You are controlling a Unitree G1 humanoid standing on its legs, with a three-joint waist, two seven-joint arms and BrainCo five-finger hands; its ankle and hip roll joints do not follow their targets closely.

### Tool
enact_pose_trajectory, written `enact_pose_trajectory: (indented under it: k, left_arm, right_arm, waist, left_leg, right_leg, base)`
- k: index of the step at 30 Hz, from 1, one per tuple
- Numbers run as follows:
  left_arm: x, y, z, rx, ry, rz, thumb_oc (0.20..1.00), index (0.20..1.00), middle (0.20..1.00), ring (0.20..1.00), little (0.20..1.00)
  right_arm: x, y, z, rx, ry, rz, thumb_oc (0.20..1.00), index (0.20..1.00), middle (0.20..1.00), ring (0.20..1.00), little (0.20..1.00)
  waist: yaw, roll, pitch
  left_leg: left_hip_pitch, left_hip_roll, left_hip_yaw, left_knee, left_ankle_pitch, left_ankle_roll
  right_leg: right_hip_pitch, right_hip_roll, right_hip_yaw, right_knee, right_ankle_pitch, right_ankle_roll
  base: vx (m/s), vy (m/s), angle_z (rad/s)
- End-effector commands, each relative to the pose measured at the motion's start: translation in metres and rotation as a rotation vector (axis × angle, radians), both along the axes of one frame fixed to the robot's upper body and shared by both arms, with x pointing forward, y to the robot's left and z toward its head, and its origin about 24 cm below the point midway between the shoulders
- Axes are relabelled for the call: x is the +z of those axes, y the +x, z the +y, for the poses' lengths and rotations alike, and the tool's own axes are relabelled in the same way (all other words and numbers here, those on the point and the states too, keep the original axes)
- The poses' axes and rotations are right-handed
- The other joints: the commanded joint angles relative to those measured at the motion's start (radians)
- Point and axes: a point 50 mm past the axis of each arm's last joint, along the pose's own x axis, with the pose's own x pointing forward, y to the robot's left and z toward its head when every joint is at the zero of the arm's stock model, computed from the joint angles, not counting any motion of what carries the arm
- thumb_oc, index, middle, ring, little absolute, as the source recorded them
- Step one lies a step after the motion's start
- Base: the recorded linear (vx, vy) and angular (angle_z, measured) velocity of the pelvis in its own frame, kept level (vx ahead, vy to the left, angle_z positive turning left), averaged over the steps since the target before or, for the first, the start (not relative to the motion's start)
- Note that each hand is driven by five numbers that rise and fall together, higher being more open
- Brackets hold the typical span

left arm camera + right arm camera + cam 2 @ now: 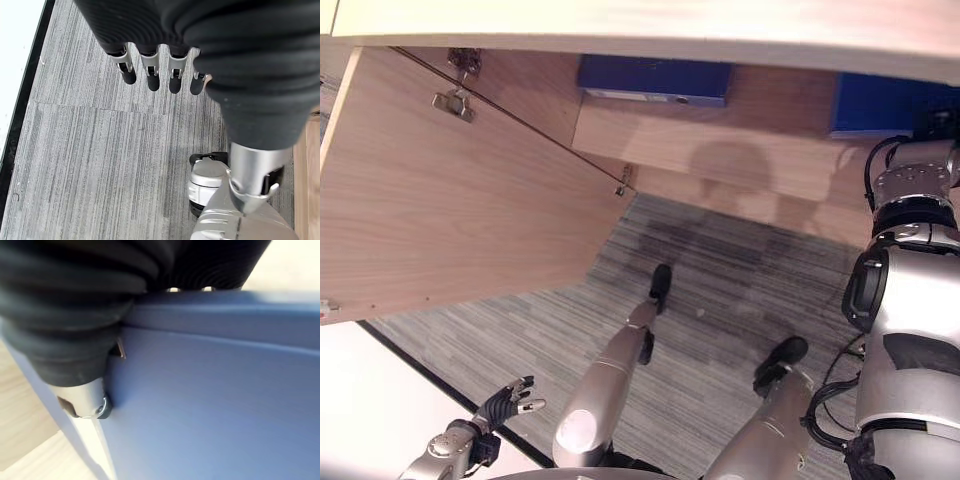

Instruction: Put the empty folder in the office cabinet

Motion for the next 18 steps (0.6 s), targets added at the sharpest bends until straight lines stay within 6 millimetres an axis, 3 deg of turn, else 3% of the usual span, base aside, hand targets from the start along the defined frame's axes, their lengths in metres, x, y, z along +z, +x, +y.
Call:
enact_pose_trajectory:
  k: [1, 18]
  left_arm:
    - [-0.004, -0.009, 0.014, 0.034, 0.045, 0.047, 1.0, 1.0, 1.0, 1.0, 1.0]
    - [-0.003, 0.003, 0.011, 0.059, 0.056, 0.028, 1.0, 1.0, 1.0, 1.0, 1.0]
  right_arm:
    - [0.056, -0.011, -0.001, -0.04, -0.196, -0.141, 0.2, 0.2, 0.2, 0.2, 0.2]
    - [0.054, -0.002, 0.013, -0.007, -0.19, -0.135, 0.2, 0.2, 0.2, 0.2, 0.2]
  waist:
    - [-0.008, 0.004, -0.008]
    - [-0.037, -0.013, -0.01]
  left_leg:
    - [-0.057, 0.063, 0.018, 0.203, -0.248, -0.05]
    - [-0.009, 0.046, 0.029, 0.161, -0.255, -0.044]
  right_leg:
    - [0.023, 0.054, 0.077, -0.086, -0.036, 0.069]
    - [0.051, 0.059, 0.081, -0.112, -0.033, 0.065]
  base:
    - [0.01, 0.005, -0.03]
    - [0.0, -0.001, 0.0]
